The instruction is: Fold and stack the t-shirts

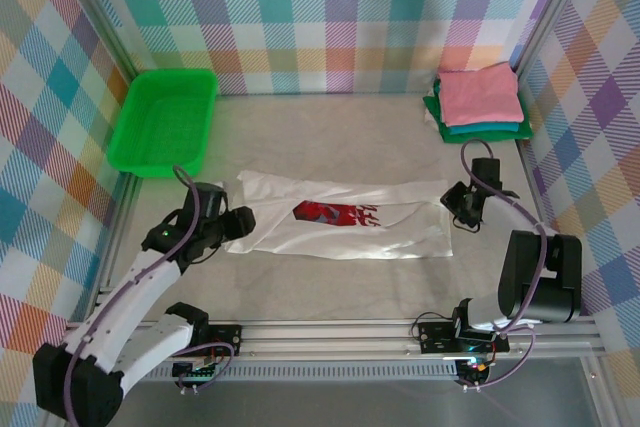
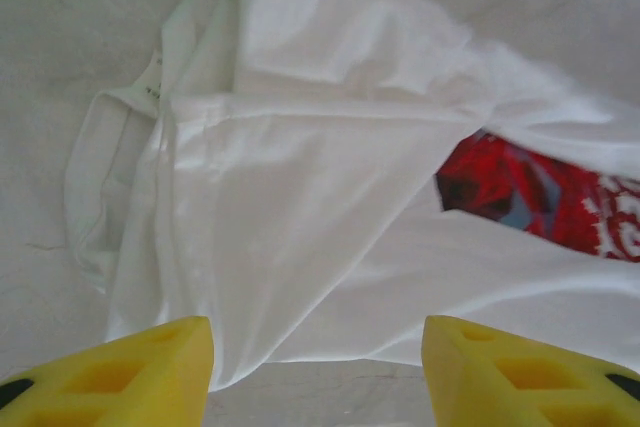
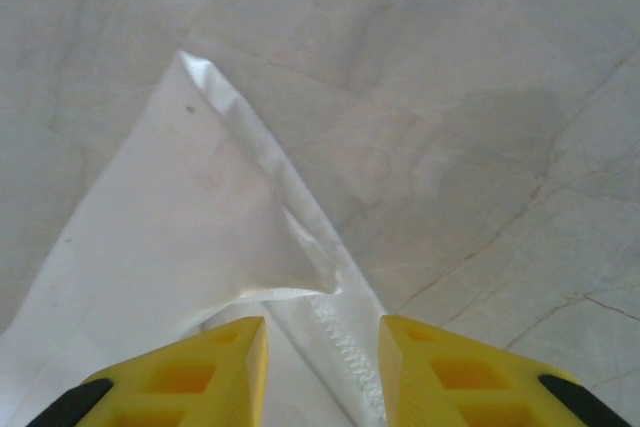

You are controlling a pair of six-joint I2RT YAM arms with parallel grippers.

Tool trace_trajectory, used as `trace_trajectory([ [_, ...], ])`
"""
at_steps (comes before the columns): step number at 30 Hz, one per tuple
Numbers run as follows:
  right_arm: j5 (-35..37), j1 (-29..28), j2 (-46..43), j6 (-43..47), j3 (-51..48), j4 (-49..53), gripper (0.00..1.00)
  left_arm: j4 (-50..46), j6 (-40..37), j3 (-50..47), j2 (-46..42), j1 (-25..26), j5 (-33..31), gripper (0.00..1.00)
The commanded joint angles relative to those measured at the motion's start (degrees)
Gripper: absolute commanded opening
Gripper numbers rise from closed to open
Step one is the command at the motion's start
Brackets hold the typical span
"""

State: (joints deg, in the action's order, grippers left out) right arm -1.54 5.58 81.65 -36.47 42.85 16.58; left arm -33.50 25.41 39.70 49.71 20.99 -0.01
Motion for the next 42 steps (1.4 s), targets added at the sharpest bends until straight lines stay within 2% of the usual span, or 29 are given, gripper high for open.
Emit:
trace_trajectory([
  [1, -1.3, -4.3, -0.8, 3.4, 7.0, 2.7, 0.36, 1.5, -2.7, 3.1, 3.4, 0.5, 1.7, 0.54],
  [3, -0.5, -8.8, 1.3, 5.1, 10.4, 3.7, 0.36, 1.7, -5.0, 6.1, 11.0, 0.6, 2.1, 0.55],
  [6, -3.0, -12.1, 4.0, 4.9, 12.3, 1.9, 0.36, 2.5, -6.6, 9.0, 20.0, 0.2, -4.4, 0.57],
  [11, -5.4, -15.4, 7.1, 5.1, 14.5, 1.4, 0.37, 2.9, -4.9, 15.0, 31.4, -5.5, -9.8, 0.58],
  [14, -5.1, -15.9, 6.7, 5.2, 14.2, 1.4, 0.37, 2.5, -5.4, 18.4, 36.8, -6.1, -13.9, 0.58],
  [15, -4.8, -15.9, 6.4, 5.3, 14.0, 1.5, 0.37, 4.0, -6.4, 18.5, 38.1, -6.2, -13.7, 0.55],
  [17, -3.9, -15.9, 6.2, 5.7, 14.0, 2.2, 0.37, 5.6, -7.3, 19.0, 40.6, -6.3, -13.2, 0.43],
  [22, -2.7, -15.9, 5.7, 6.5, 14.2, 3.0, 0.37, 8.8, -8.9, 19.3, 44.9, -6.1, -9.5, 0.37],
  [25, -2.6, -15.9, 6.0, 6.6, 14.6, 3.2, 0.37, 9.6, -8.9, 18.8, 45.3, -5.2, -8.5, 0.30],
  [27, -2.7, -15.9, 6.4, 6.5, 14.9, 3.3, 0.37, 9.4, -8.4, 18.3, 44.7, -4.5, -8.5, 0.18],
  [29, -2.8, -15.9, 6.7, 6.5, 15.1, 3.2, 0.37, 9.3, -7.8, 17.7, 43.7, -3.9, -8.7, 0.16],
  [32, -2.6, -15.9, 6.7, 6.5, 15.4, 3.2, 0.37, 7.2, -6.0, 17.4, 42.6, -3.6, -8.7, 0.04],
  [37, -2.2, -15.8, 6.9, 6.8, 15.5, 3.3, 0.38, 6.8, -4.7, 15.3, 40.0, -3.0, -7.4, 0.11],
  [39, -2.5, -15.9, 7.3, 6.9, 15.8, 3.4, 0.38, 6.1, -4.2, 15.0, 39.5, -2.8, -5.6, 0.20],
  [41, -2.8, -15.9, 7.5, 6.8, 16.0, 3.4, 0.38, 6.0, -4.3, 14.4, 39.2, -2.1, -5.6, 0.23],
  [42, -2.8, -15.9, 7.4, 6.6, 15.7, 3.2, 0.38, 6.2, -4.0, 13.8, 39.3, -2.1, -6.6, 0.27],
])
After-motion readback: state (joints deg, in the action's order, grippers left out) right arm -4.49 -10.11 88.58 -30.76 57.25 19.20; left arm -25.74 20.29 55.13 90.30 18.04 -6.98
